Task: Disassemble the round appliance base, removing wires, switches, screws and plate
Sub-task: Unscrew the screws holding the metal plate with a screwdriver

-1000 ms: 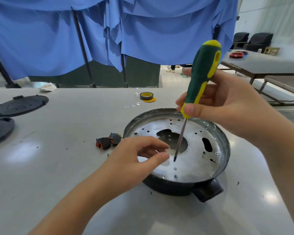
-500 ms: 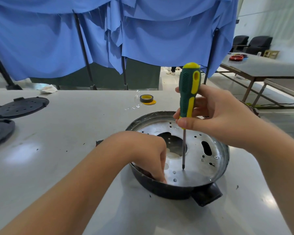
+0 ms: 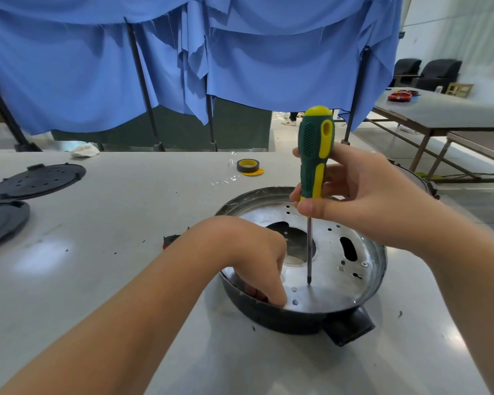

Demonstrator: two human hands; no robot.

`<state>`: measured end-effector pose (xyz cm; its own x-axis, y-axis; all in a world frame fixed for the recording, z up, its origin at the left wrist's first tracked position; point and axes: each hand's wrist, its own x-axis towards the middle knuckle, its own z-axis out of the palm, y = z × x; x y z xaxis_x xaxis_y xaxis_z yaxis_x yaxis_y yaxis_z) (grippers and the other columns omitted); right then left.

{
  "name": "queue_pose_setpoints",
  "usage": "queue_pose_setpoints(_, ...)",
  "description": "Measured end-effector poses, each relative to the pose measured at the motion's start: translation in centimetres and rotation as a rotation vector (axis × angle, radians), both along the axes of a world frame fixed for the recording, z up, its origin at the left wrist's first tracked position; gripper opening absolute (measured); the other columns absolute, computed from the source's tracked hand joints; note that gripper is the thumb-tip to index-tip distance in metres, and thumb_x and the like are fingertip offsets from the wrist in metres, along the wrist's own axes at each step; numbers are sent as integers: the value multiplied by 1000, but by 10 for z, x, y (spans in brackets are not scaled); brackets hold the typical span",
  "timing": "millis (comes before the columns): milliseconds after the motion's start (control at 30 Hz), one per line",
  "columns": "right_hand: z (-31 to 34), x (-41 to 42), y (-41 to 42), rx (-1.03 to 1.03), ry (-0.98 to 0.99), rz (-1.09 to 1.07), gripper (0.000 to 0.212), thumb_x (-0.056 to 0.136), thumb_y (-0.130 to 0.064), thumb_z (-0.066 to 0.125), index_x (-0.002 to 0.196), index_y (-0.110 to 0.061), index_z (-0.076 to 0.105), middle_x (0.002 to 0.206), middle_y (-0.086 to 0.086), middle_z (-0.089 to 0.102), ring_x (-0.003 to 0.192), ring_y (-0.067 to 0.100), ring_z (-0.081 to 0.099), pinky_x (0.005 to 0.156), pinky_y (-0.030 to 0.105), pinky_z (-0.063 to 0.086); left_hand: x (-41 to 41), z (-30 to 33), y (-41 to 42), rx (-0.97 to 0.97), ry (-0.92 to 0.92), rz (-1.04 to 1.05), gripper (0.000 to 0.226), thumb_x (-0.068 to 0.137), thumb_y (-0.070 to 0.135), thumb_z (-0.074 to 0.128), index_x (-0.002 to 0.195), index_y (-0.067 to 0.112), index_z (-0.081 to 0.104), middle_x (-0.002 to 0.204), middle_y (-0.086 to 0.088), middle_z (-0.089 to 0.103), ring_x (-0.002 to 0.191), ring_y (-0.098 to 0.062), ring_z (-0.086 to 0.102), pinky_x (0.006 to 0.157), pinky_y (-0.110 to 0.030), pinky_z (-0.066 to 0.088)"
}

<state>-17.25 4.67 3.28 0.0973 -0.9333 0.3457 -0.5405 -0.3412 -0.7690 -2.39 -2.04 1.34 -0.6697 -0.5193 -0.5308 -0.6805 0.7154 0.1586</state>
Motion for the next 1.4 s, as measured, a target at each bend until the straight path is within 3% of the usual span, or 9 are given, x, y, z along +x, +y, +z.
queue_pose_setpoints(167,0,-1,-1,-2,14,-1,49,74,-20,77,112,-39,53,92,-11,74,89,6,70,83,15,52,3,4,1,31,49,34,19,78,40,67,81,21,68,71,9,63,66,-9,59,54,-18,46)
queue_pose_setpoints(300,-1,0,-1,-8,16,2,49,74,-18,78,110,-40,53,92,-10,74,89,5,70,80,14,53,12,13,-3,138,129,77,11,75,30,68,78,21,73,70,12,72,73,-6,65,76,-25,55)
queue_pose_setpoints(400,-1,-2,-2,-6,7,1,49,74,-20,78,111,-40,53,92,-11,74,89,6,70,81,15,53,26,15,-9,181,220,102,9,76,25,65,79,21,73,72,14,74,64,6,62,67,-16,47)
queue_pose_setpoints(533,-2,-1,-3,-10,5,5,48,73,-21,78,110,-40,54,91,-11,74,89,6,71,81,15,53,45,14,-15,224,408,155,8,76,21,67,79,24,74,75,12,75,73,2,69,61,-7,47)
queue_pose_setpoints(633,-3,0,-3,-12,5,5,48,73,-21,77,110,-39,54,91,-11,74,89,6,70,81,15,53,47,5,-15,215,467,153,5,77,26,69,80,27,73,77,9,75,77,-3,70,77,-23,56)
queue_pose_setpoints(933,-2,-1,-2,-14,13,2,47,72,-21,77,110,-38,54,92,-12,74,88,6,71,83,17,53,29,3,-4,127,202,110,29,75,58,68,72,29,67,67,19,65,66,0,60,63,-17,43)
queue_pose_setpoints(1133,-3,-2,-3,-19,11,2,46,73,-21,77,109,-40,55,91,-12,74,88,6,70,81,15,53,20,6,0,113,153,97,8,74,38,74,74,31,70,69,18,67,61,2,58,49,-9,41)
queue_pose_setpoints(1267,-4,-2,-4,-22,18,1,47,73,-21,77,110,-39,55,92,-12,74,88,6,70,80,15,54,6,11,3,93,114,64,11,78,22,70,88,19,73,78,5,75,65,-2,65,71,-23,55)
queue_pose_setpoints(1400,-3,-2,-3,-18,41,-4,49,70,-29,77,112,-40,54,92,-14,73,87,5,70,82,16,53,1,22,4,55,170,31,7,81,19,68,84,14,73,70,7,74,62,-1,66,64,-17,53)
